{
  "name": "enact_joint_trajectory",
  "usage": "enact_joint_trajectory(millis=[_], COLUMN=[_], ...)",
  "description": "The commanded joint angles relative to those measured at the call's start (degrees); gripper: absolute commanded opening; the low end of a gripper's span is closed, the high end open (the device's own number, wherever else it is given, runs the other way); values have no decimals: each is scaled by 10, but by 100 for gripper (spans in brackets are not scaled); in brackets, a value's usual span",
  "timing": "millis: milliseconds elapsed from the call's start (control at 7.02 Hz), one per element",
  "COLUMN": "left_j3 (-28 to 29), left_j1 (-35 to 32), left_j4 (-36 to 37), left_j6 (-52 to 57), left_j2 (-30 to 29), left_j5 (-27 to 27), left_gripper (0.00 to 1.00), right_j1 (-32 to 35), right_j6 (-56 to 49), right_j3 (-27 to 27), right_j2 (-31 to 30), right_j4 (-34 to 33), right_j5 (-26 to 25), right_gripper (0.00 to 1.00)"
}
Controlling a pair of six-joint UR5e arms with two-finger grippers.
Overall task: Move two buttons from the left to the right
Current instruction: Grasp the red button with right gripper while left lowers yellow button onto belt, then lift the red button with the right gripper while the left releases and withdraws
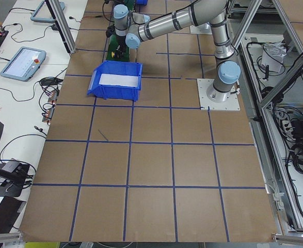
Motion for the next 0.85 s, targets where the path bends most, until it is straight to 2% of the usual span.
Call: enact_joint_trajectory(millis=[0, 142, 285, 570, 712], left_j3=[1, 7, 7, 1, 1], left_j1=[0, 1, 7, 34, 70], left_j4=[-6, -39, -132, -248, -304], left_j6=[1, 0, 2, -3, -3], left_j2=[16, 44, 93, 199, 239], left_j5=[1, 6, 18, 54, 54], left_gripper=[100, 100, 100, 100, 100], right_j1=[-1, -3, -8, -35, -58], right_j6=[5, 5, 1, -6, -31], right_j3=[24, 28, 23, 9, 8], right_j2=[-20, -26, -30, -65, -93], right_j4=[5, 9, 19, 64, 94], right_j5=[-2, -6, -5, 0, 2], right_gripper=[35, 24, 19, 20, 22])
